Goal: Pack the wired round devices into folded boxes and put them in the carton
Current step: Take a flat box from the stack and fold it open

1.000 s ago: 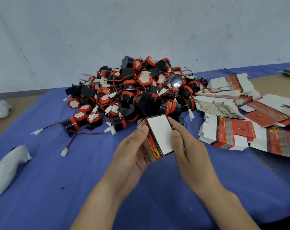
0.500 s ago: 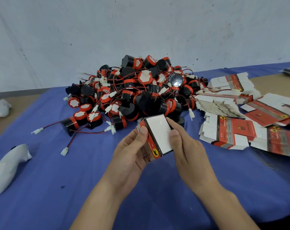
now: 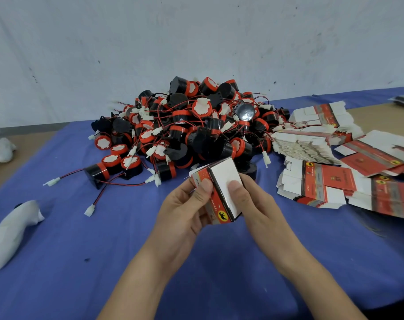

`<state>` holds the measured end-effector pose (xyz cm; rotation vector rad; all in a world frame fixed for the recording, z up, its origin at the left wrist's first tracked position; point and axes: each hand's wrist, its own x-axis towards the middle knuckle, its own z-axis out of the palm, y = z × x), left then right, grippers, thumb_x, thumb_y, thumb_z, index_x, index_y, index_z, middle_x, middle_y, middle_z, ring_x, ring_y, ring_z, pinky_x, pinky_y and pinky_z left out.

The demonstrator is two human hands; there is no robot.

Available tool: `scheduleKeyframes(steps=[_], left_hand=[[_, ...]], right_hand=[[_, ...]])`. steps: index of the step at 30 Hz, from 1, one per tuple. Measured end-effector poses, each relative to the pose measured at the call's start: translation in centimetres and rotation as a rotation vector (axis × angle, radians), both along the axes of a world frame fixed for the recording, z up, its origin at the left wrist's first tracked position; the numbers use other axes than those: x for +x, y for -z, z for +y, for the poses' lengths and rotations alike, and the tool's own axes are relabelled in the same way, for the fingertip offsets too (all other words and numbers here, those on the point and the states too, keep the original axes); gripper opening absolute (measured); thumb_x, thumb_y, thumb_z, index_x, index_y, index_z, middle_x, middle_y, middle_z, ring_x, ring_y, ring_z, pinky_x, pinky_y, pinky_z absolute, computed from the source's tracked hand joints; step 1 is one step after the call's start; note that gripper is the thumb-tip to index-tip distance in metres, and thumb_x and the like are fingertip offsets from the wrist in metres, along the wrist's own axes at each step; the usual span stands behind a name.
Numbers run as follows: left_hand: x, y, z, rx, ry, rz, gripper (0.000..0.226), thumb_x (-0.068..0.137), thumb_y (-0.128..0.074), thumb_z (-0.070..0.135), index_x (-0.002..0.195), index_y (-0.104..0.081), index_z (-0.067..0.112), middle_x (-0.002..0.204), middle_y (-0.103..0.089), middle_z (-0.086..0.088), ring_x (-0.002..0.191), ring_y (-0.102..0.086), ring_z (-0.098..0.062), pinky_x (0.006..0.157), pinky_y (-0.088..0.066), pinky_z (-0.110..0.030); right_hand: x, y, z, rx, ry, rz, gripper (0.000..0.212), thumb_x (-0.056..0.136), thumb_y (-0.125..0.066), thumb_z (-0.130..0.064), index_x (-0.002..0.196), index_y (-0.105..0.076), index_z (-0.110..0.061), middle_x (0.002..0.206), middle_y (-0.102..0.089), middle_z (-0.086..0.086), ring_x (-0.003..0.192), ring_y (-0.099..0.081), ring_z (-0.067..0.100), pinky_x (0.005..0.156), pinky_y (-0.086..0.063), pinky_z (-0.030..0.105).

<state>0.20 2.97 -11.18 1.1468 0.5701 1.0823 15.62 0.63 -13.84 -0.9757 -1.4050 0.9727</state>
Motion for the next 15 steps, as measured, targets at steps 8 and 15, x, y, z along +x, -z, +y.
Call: scheduleKeyframes(steps=[8,15], left_hand=[[-0.5,-0.2,0.1,-0.115,0.119,-0.071,0.037,0.080,-0.071,0.033,0.114,-0.075,0.017,0.119,-0.072,-0.014,0.106,-0.071,-0.027,0.081,-0.059,-0.035],[-0.6,0.1,0.0,-0.125,0.112,-0.099,0.032,0.085,-0.068,0.031,0.113,-0.076,0.017,0.117,-0.073,-0.014,0.103,-0.072,-0.027,0.078,-0.060,-0.034]], right_hand=[[-0.2,0.3,-0.1,-0.060,-0.066,0.006,0.037,0.103,-0.042,-0.056,0.126,-0.061,-0.033,0.117,-0.072,-0.002,0.113,-0.067,0.017,0.099,-0.055,0.039],[-0.2,1.1,0.3,-0.073,-0.087,0.005,0.042,0.100,-0.042,-0.065,0.128,-0.057,-0.038,0.121,-0.071,-0.005,0.116,-0.066,0.015,0.098,-0.053,0.036]])
